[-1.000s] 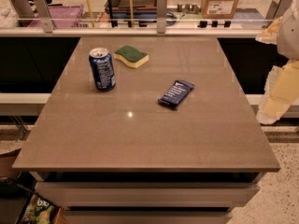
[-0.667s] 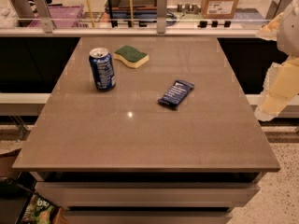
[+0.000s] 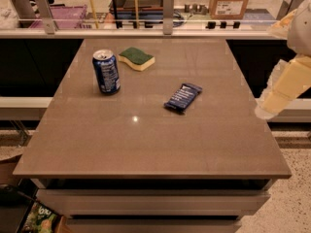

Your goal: Knock pepsi can over

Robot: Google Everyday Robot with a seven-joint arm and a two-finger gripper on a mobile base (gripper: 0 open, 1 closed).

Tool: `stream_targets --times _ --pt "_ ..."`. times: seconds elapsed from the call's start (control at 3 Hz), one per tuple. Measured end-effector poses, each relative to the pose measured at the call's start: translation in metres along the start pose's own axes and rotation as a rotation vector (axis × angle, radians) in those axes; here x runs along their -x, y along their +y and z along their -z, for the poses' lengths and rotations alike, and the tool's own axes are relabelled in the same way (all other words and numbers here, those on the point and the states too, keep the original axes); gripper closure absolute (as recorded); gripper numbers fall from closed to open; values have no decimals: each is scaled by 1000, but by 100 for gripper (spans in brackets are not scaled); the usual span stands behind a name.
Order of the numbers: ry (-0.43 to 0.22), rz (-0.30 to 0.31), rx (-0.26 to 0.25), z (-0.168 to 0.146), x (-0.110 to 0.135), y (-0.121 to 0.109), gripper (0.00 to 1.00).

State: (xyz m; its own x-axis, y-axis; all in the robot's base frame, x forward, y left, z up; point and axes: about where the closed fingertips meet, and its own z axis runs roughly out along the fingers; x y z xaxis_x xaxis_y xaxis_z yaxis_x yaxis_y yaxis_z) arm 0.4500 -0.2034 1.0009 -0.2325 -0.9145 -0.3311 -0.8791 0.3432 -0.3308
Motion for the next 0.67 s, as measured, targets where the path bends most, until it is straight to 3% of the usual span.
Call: stream_targets --times 0.33,0.67 --pt "-171 -123 -53 -8 10 -8 0" --pt "-320 -199 -118 -13 23 -21 0"
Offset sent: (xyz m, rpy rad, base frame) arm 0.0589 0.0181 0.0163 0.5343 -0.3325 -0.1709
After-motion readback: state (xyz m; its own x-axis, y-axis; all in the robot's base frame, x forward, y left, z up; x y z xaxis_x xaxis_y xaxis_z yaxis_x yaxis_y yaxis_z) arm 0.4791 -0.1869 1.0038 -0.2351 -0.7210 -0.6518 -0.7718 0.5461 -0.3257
